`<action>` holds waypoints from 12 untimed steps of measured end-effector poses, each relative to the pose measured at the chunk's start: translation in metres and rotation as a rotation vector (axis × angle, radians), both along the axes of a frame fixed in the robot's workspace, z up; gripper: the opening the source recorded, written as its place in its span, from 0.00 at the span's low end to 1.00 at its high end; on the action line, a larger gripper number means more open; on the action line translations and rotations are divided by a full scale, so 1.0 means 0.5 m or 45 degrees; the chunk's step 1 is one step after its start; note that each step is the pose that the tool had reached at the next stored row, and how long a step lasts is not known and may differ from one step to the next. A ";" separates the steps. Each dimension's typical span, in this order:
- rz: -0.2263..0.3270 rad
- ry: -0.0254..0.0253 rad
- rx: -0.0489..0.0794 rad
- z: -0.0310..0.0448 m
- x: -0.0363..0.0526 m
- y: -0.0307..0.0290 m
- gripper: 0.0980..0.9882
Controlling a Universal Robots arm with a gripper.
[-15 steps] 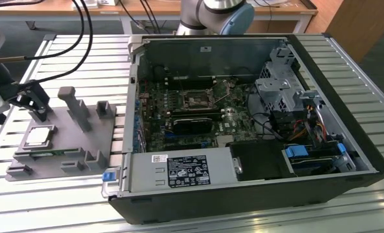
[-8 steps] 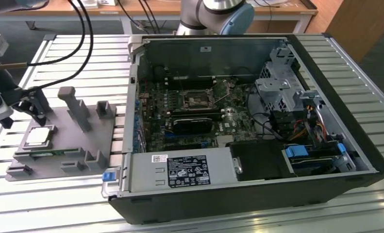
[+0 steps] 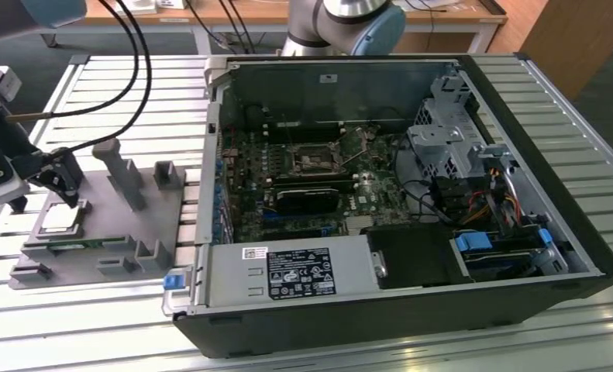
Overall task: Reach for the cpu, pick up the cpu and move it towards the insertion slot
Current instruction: 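Pick up the cpu and move it towards the insertion slot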
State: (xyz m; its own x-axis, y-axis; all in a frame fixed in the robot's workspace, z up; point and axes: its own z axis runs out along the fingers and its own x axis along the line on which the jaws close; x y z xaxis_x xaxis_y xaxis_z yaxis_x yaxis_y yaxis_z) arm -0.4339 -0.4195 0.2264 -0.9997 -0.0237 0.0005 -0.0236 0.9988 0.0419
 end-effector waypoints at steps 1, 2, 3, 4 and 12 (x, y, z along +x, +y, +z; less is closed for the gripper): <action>0.000 -0.0001 0.000 -0.004 0.000 0.000 0.72; 0.000 -0.0002 0.000 -0.007 0.000 0.000 0.72; 0.000 -0.0001 0.000 -0.011 0.000 0.000 0.72; 0.000 0.0000 0.000 -0.014 0.000 0.000 0.72; 0.000 0.0000 0.000 -0.041 -0.003 0.004 0.72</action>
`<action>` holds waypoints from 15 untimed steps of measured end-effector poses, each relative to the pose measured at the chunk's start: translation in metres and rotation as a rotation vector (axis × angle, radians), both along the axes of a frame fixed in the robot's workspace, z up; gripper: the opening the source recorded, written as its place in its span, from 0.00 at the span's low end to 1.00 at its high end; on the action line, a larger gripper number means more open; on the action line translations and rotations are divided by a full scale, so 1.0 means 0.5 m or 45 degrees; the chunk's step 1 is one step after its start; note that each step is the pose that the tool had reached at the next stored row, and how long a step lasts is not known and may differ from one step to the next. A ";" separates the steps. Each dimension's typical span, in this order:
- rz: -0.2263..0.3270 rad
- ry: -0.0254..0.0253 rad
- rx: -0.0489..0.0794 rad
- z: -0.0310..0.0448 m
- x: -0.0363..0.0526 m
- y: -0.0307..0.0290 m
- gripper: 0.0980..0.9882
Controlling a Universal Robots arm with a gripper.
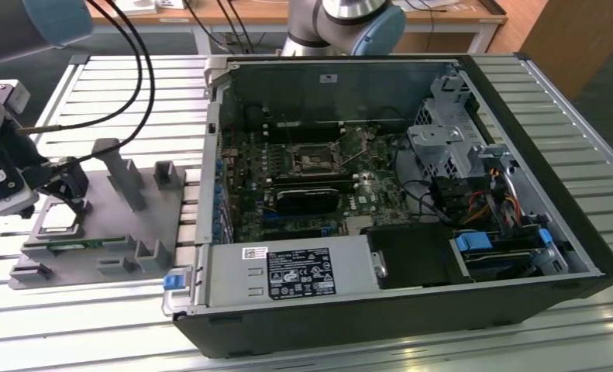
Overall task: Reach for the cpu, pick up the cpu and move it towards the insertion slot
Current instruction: 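Pick up the cpu and move it towards the insertion slot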
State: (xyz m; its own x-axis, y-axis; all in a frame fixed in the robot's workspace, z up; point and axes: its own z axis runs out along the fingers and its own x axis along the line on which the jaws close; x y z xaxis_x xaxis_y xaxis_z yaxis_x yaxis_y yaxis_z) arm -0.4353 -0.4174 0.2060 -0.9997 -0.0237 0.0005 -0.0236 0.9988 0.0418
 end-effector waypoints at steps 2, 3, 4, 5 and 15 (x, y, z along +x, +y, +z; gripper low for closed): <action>0.000 0.0001 0.000 -0.002 -0.002 0.004 0.72; 0.000 -0.0002 0.000 -0.004 -0.003 0.004 0.72; 0.000 0.0000 0.000 -0.006 -0.004 0.005 0.72; 0.000 -0.0002 0.000 -0.008 -0.004 0.005 0.72; 0.000 0.0000 0.000 -0.033 -0.005 0.006 0.72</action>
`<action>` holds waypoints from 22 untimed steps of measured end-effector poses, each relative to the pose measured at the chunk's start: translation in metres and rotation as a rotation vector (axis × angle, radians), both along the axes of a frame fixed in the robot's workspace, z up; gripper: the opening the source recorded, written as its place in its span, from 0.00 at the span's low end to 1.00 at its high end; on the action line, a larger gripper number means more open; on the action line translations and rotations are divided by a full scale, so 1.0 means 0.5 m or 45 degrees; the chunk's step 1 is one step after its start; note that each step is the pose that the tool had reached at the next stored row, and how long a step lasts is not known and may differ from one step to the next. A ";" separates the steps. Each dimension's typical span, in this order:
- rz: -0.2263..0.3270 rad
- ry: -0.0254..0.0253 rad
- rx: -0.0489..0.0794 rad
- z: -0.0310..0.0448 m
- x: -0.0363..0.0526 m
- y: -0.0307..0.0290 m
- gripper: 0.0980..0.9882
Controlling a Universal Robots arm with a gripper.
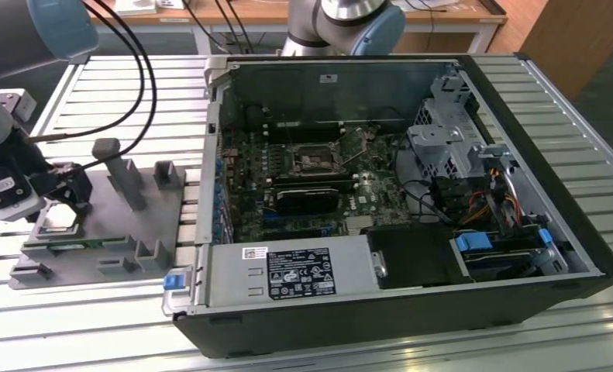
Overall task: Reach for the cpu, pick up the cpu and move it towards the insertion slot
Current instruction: 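Pick up the cpu and move it towards the insertion slot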
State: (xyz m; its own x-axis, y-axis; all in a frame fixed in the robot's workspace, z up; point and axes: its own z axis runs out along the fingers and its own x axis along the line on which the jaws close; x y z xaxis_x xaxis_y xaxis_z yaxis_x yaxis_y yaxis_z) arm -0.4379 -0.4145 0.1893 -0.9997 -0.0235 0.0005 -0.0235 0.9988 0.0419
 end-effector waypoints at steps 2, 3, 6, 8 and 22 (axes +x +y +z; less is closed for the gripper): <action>0.000 0.0000 0.000 -0.004 0.000 0.000 0.72; 0.000 -0.0001 0.000 -0.006 0.000 0.000 0.72; 0.000 0.0001 0.000 -0.011 0.000 0.000 0.70; 0.000 0.0004 0.000 -0.011 0.000 0.000 0.70; 0.000 0.0000 0.000 -0.012 0.000 0.000 0.53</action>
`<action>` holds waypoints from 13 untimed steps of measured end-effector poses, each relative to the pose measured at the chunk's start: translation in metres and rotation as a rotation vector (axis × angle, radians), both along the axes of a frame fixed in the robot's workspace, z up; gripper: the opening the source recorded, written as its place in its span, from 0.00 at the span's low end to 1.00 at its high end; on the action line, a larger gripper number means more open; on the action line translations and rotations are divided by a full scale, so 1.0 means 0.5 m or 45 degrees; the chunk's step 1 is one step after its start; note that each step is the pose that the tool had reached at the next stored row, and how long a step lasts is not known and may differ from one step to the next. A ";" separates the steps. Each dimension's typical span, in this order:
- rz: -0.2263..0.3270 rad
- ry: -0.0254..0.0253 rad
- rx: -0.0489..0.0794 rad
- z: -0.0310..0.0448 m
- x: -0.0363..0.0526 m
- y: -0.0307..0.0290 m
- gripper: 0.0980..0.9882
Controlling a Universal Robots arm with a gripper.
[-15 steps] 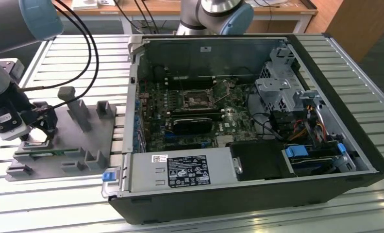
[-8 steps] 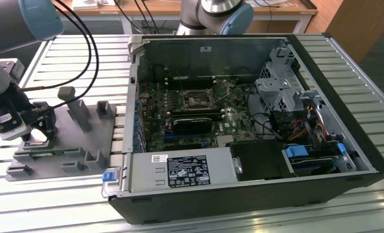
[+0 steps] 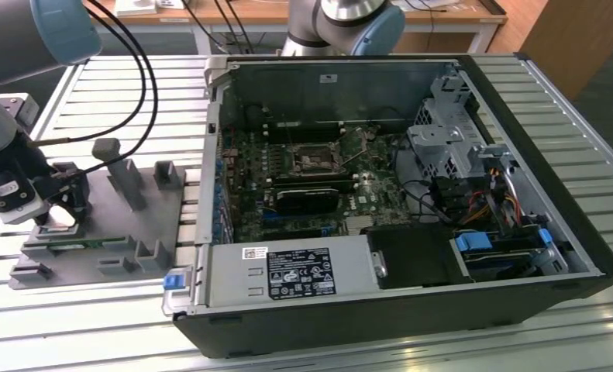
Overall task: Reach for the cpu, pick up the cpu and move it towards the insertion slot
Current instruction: 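Pick up the cpu and move it towards the insertion slot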
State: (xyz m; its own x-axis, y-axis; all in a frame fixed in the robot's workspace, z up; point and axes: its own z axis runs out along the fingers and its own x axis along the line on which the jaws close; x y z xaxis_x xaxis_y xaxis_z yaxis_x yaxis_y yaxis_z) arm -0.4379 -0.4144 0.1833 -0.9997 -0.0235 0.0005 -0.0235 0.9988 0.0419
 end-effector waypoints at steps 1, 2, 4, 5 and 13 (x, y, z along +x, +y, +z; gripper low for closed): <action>0.000 -0.0001 0.000 0.000 0.000 0.000 0.54; 0.000 -0.0002 0.000 0.000 0.000 0.001 0.54; 0.000 0.0001 0.000 0.000 0.000 0.002 0.61; 0.000 0.0002 0.000 0.000 0.000 0.004 0.61; 0.000 0.0002 0.000 0.000 0.000 0.006 0.59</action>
State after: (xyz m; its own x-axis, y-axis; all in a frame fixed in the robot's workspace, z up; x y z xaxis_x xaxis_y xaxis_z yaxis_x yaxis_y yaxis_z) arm -0.4379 -0.4112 0.1832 -0.9997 -0.0235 0.0007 -0.0235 0.9988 0.0419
